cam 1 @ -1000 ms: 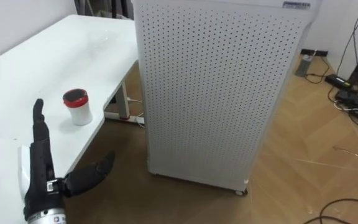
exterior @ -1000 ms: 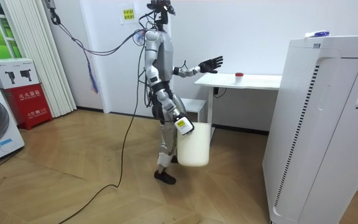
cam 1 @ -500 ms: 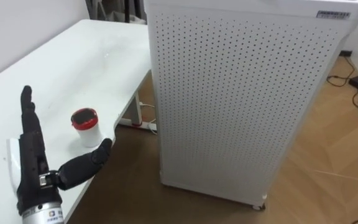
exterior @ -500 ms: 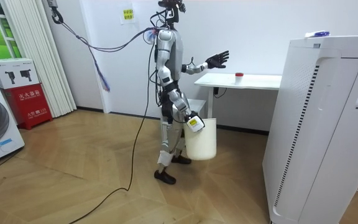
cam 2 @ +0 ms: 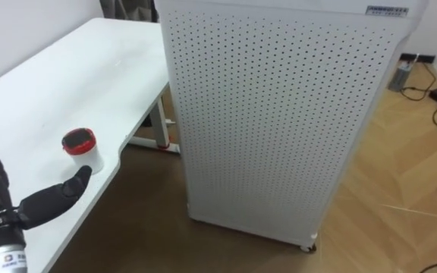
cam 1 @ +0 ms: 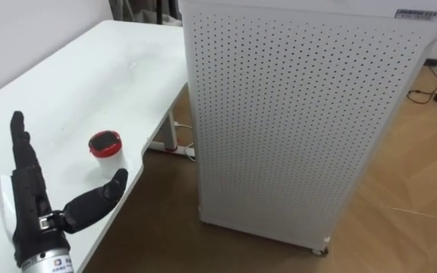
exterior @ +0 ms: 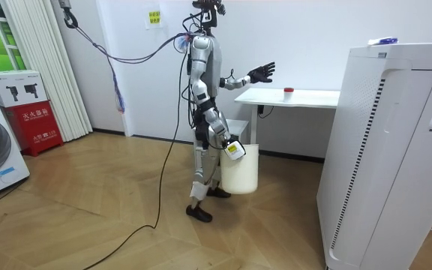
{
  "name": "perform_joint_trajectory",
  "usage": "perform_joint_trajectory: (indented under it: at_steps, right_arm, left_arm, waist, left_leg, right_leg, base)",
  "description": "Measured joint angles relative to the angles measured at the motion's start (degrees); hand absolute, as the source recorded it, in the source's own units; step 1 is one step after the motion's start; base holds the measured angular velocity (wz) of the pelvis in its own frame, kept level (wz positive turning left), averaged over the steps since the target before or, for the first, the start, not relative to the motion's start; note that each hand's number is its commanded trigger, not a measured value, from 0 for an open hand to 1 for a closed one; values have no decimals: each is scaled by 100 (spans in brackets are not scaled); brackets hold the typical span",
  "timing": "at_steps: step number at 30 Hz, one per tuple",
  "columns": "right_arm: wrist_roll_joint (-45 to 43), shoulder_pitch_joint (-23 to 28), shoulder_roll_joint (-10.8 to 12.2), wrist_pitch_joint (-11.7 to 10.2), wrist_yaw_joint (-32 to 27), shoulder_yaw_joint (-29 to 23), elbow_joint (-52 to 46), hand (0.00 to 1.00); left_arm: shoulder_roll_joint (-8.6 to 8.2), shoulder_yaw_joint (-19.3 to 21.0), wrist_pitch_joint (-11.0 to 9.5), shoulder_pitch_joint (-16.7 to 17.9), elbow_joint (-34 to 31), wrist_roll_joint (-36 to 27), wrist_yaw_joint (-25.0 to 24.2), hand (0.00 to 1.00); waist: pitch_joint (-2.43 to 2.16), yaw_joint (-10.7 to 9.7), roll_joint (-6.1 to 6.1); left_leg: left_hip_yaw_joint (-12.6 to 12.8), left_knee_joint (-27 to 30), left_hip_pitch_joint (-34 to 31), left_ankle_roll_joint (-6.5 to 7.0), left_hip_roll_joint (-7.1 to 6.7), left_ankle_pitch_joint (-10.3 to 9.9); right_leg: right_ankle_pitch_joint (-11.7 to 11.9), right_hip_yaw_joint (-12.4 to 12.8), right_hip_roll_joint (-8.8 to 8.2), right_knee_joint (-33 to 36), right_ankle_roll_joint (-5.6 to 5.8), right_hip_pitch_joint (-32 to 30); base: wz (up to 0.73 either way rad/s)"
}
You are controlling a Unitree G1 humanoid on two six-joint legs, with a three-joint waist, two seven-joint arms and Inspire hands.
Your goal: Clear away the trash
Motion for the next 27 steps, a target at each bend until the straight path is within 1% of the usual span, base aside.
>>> perform_joint_trajectory:
  at_steps: [2, 5, 7, 9, 11, 15, 16, 22, 24, 27]
  right_arm:
    - [-1, -3, 0, 34, 5, 31, 0, 100]
    - [-1, 0, 2, 78, 46, 87, 0, 100]
    - [-2, -1, 4, 115, 67, 89, 0, 100]
    - [-8, -1, 10, 117, 66, 90, 0, 100]
    - [-8, -3, 27, 117, 49, 90, 0, 100]
    - [-97, -25, 58, 117, -1, 87, 0, 100]
    - [-107, -23, 70, 117, -15, 86, 0, 100]
    - [-150, -26, 117, 120, -12, 88, 4, 100]
    - [-145, -23, 126, 120, -4, 135, 5, 100]
    - [-142, -18, 130, 120, 1, 230, 4, 100]
  left_arm:
    - [0, 13, 58, 0, 0, -46, -2, 0]
    - [-1, 12, 111, -1, 0, -37, -21, 0]
    - [-1, 13, 143, -2, 0, -36, -21, 0]
    - [-1, 15, 220, -2, 2, -35, -22, 0]
    - [-1, 17, 222, -2, 2, -36, -21, 0]
    - [0, 20, 229, -5, 94, -41, -20, 0]
    - [0, 20, 229, -5, 123, -42, -19, 0]
    - [-32, 13, 249, -102, 879, -168, -24, 0]
    - [-50, 12, 309, -145, 1167, -429, -37, 0]
    - [-102, 18, 337, -225, 1383, -747, -37, 0]
  waist:
    - [-10, 19, -14]
    - [-24, 117, -44]
    - [-23, 142, -60]
    - [-8, 147, -90]
    - [15, 158, -133]
    - [45, 139, -198]
    - [47, 132, -200]
    - [54, 100, -184]
    - [54, 82, -184]
    - [54, 86, -184]
  left_leg:
    - [1, -1, -5, 0, -3, 0]
    - [-1, -2, -11, 0, -11, 0]
    - [-4, -5, -10, 0, -15, 0]
    - [-9, -10, 1, 5, -24, 3]
    - [-10, -24, 25, 8, -28, 5]
    - [-7, -12, 24, 11, -36, 6]
    - [-1, -8, 24, 13, -36, 5]
    - [46, 4, 24, 42, -32, 5]
    - [47, 6, 24, 48, -33, 9]
    - [47, 9, 21, 50, -33, 8]
  right_leg:
    - [-1, -2, -1, -7, 2, -1]
    - [-4, 3, 0, -6, 7, 0]
    - [-3, -1, 1, -1, 8, 21]
    - [1, -1, 13, -2, 13, 53]
    - [1, 1, 13, -3, 14, 74]
    - [11, -11, 11, -6, 30, 65]
    - [12, -7, 8, -6, 32, 42]
    - [20, 6, -28, 2, 45, 68]
    - [21, 18, -40, 10, 47, 67]
    - [21, 20, -40, 16, 47, 55]
  base:
    - [2]
    - [1]
    - [3]
    - [6]
    - [0]
    - [0]
    - [-3]
    - [-2]
    - [0]
    - [0]
